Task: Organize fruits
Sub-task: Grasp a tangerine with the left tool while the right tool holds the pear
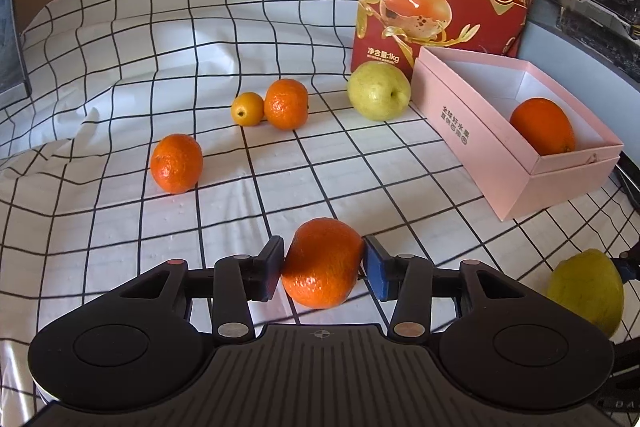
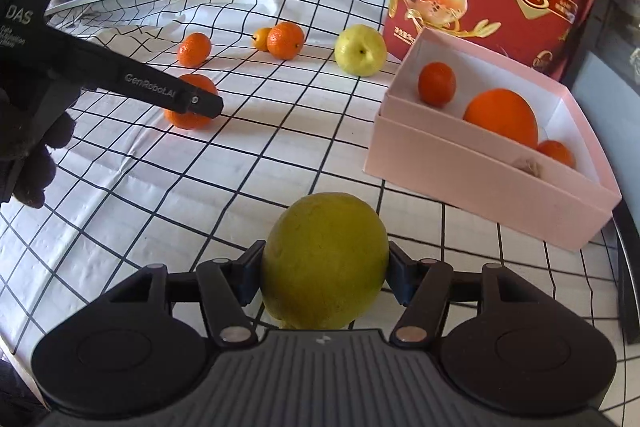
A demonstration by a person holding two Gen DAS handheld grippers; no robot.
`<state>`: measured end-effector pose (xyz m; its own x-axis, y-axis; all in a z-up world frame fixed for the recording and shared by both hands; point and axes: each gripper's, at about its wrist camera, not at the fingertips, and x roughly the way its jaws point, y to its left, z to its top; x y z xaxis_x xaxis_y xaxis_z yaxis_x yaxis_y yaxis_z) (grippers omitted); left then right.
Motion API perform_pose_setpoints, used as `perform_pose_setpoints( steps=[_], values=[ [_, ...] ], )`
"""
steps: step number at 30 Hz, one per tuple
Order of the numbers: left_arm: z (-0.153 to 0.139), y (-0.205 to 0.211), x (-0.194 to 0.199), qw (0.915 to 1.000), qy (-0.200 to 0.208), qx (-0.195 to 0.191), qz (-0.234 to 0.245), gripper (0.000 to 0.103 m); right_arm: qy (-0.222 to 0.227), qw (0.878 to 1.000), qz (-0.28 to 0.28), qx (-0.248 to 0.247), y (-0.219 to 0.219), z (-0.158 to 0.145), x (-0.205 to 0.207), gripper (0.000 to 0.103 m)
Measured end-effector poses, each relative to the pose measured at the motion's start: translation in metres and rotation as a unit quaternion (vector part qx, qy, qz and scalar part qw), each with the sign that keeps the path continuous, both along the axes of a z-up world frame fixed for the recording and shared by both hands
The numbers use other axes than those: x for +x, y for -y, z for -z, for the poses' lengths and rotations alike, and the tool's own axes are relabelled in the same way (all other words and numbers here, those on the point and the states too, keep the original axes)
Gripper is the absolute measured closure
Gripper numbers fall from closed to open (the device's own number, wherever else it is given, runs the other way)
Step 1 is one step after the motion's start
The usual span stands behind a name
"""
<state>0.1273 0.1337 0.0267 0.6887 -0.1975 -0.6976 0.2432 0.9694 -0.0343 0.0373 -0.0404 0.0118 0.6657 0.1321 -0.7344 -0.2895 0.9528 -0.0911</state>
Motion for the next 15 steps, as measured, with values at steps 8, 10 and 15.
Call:
perform_pose_setpoints(
  steps=[8, 10, 15],
  values=[
    [-0.006, -0.006, -0.028, 0.9995, -0.008, -0.028, 0.011, 0.057, 0.0, 1.0, -0.001, 0.002, 0.001, 0.001, 0.001, 0.041],
    [-0.007, -0.006, -0.037, 0.9992, -0.011, -0.037, 0.01, 0.057, 0.0, 1.0, -0.002, 0.003, 0.0, 0.001, 0.002, 0.041],
    [-0.004, 0.002, -0.045, 0.9993, -0.011, -0.032, 0.016, 0.056, -0.004, 1.0, -0.003, 0.007, 0.002, 0.001, 0.002, 0.041]
  ],
)
